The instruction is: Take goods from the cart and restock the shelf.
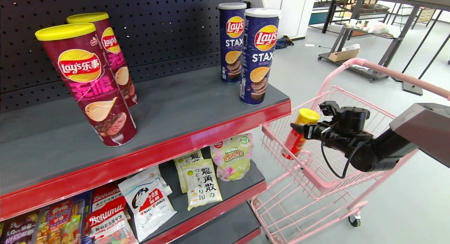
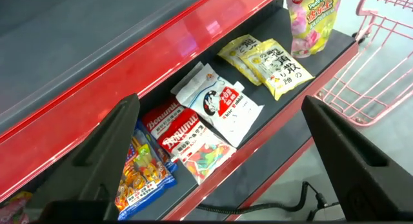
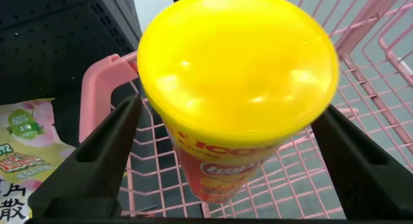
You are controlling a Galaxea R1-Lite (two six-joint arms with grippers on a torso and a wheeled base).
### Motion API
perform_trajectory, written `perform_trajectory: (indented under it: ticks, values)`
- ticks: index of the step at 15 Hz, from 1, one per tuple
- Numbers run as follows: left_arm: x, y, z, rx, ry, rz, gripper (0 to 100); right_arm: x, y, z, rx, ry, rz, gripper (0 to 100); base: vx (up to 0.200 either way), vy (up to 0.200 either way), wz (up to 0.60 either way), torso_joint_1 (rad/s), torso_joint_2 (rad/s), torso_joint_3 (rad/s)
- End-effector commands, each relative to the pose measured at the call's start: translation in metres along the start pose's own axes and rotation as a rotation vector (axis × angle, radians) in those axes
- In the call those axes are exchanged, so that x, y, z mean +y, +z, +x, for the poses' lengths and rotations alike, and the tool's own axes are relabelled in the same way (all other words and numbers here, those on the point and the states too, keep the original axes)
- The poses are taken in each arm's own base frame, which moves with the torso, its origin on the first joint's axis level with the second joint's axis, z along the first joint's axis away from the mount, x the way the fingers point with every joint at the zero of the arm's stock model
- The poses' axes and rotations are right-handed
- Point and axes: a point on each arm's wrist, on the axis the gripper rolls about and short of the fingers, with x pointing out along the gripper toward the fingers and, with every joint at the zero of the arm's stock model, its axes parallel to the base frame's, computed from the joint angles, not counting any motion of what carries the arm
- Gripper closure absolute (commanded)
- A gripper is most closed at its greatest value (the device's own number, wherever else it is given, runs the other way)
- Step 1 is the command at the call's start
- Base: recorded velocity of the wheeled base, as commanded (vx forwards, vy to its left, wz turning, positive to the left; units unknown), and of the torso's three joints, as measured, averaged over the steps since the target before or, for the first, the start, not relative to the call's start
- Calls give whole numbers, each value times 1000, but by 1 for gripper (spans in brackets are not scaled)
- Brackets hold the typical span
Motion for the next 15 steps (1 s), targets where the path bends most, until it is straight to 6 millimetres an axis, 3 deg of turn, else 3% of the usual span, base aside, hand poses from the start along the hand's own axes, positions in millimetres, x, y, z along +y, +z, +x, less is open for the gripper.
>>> perform_trajectory:
  ticks: [1,3,4,11,15]
  values:
    - [0,0,0,0,1,1,0,0,-3,5,4,3,0,0,0,0,0,0,0,0]
    - [0,0,0,0,2,1,0,0,-7,7,11,3,1,0,0,0,0,0,0,0]
    - [0,0,0,0,2,1,0,0,-6,7,10,4,1,100,0,0,0,0,0,0]
    - [0,0,0,-2,6,3,0,4,-10,12,12,19,-2,100,0,0,0,0,0,0]
    - [0,-2,-1,-8,6,2,0,17,65,-41,-83,26,-24,100,0,0,0,0,0,0]
